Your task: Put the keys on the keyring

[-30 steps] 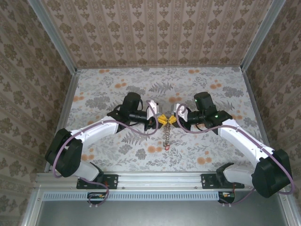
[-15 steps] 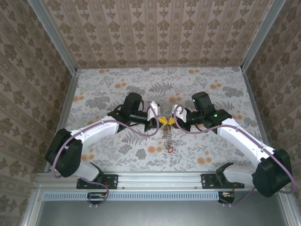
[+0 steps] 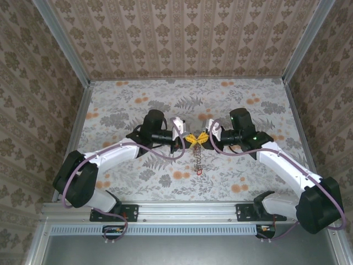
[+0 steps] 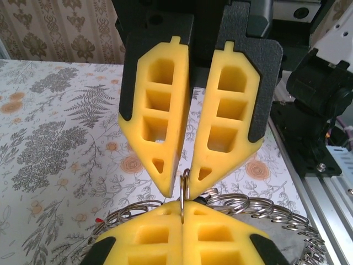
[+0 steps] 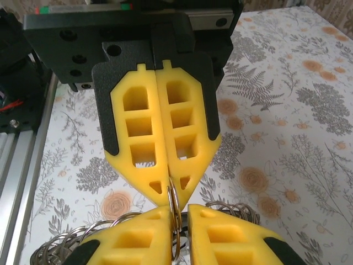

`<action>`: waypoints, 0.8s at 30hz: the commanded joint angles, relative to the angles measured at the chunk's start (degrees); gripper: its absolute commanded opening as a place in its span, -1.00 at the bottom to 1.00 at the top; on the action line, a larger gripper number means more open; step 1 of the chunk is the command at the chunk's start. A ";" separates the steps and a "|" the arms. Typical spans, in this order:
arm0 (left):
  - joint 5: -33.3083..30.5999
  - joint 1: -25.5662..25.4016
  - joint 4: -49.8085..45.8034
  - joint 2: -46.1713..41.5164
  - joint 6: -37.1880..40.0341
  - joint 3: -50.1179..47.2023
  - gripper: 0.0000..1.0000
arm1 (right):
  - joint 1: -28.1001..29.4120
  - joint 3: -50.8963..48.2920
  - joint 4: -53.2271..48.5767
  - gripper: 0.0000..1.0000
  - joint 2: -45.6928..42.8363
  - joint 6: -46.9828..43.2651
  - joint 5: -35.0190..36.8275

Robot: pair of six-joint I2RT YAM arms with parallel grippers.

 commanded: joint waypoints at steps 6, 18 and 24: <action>4.94 0.98 11.26 -1.80 -6.03 -1.53 -1.00 | -1.47 -1.77 6.94 -0.95 -0.59 3.16 -2.90; -1.94 0.08 -14.68 -2.43 10.07 5.66 -0.65 | 0.59 6.00 -8.24 -1.00 -0.15 -6.62 0.46; -1.63 -0.10 -15.72 -2.23 10.59 6.77 -0.63 | 1.77 7.19 -9.41 -1.00 -0.20 -7.07 1.23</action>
